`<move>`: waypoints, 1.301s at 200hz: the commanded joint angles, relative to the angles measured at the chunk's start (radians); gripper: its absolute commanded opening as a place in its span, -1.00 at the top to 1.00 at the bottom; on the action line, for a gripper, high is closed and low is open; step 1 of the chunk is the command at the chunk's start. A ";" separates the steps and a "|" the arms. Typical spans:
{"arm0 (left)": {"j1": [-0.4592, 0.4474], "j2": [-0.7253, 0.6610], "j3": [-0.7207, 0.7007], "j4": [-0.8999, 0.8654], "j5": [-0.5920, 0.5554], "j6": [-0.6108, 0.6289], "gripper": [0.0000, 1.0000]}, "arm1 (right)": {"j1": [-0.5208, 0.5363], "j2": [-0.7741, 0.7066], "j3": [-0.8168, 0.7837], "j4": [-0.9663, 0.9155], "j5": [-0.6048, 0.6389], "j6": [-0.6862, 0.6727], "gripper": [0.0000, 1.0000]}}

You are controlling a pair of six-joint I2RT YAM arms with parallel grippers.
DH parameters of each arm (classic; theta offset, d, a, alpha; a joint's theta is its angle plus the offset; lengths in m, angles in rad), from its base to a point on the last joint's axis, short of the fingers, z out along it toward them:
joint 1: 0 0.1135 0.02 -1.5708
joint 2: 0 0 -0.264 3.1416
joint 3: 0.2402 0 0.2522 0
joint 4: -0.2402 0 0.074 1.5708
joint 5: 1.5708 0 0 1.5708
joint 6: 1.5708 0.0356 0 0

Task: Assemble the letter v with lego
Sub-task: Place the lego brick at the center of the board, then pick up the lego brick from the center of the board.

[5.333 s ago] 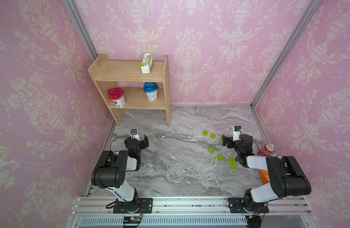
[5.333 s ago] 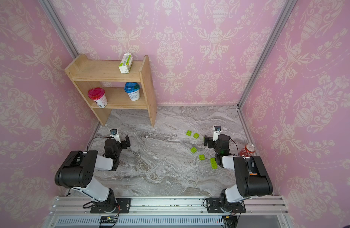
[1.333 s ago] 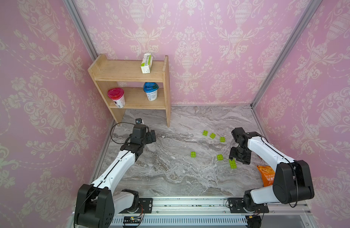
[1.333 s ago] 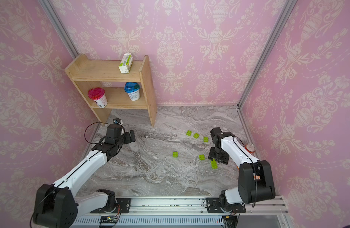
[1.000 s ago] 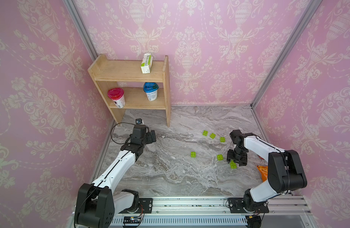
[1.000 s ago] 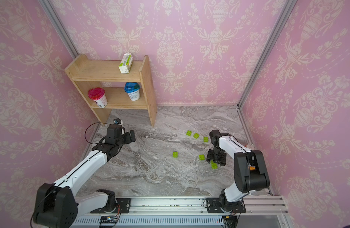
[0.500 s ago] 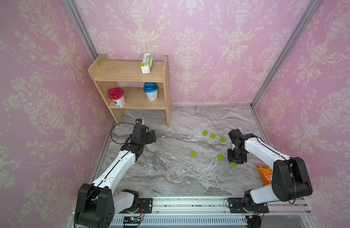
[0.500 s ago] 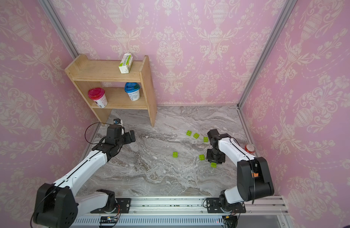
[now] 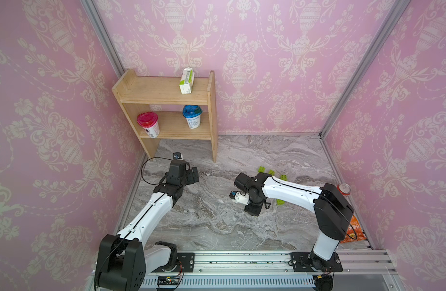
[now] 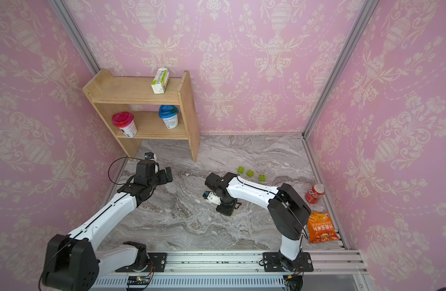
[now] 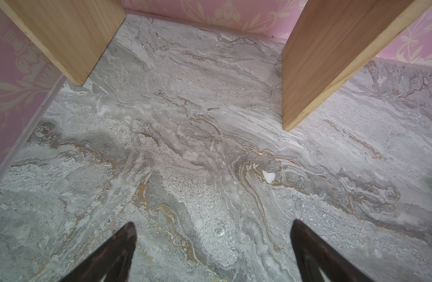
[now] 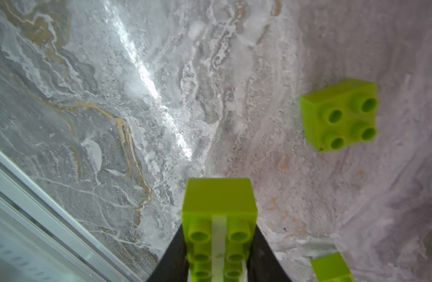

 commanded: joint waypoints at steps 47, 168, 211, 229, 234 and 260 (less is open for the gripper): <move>-0.008 -0.037 -0.010 -0.013 0.021 -0.025 -0.98 | 0.026 0.081 0.026 0.008 0.029 -0.283 0.44; -0.007 -0.038 -0.003 0.020 0.059 -0.023 -0.98 | 0.054 -0.163 0.005 -0.091 0.222 1.319 -1.00; -0.007 -0.075 -0.009 0.034 0.018 -0.044 -0.98 | 0.075 -0.173 -0.105 0.077 0.189 1.546 -1.00; -0.007 -0.075 -0.038 0.039 0.031 -0.051 -0.98 | 0.073 -0.123 -0.101 0.072 0.178 1.531 -1.00; -0.007 -0.073 -0.037 0.040 0.034 -0.052 -0.98 | 0.071 -0.110 -0.104 0.082 0.171 1.530 -1.00; -0.006 -0.057 -0.040 0.050 0.055 -0.056 -0.98 | 0.066 -0.054 -0.135 0.132 0.146 1.527 -0.99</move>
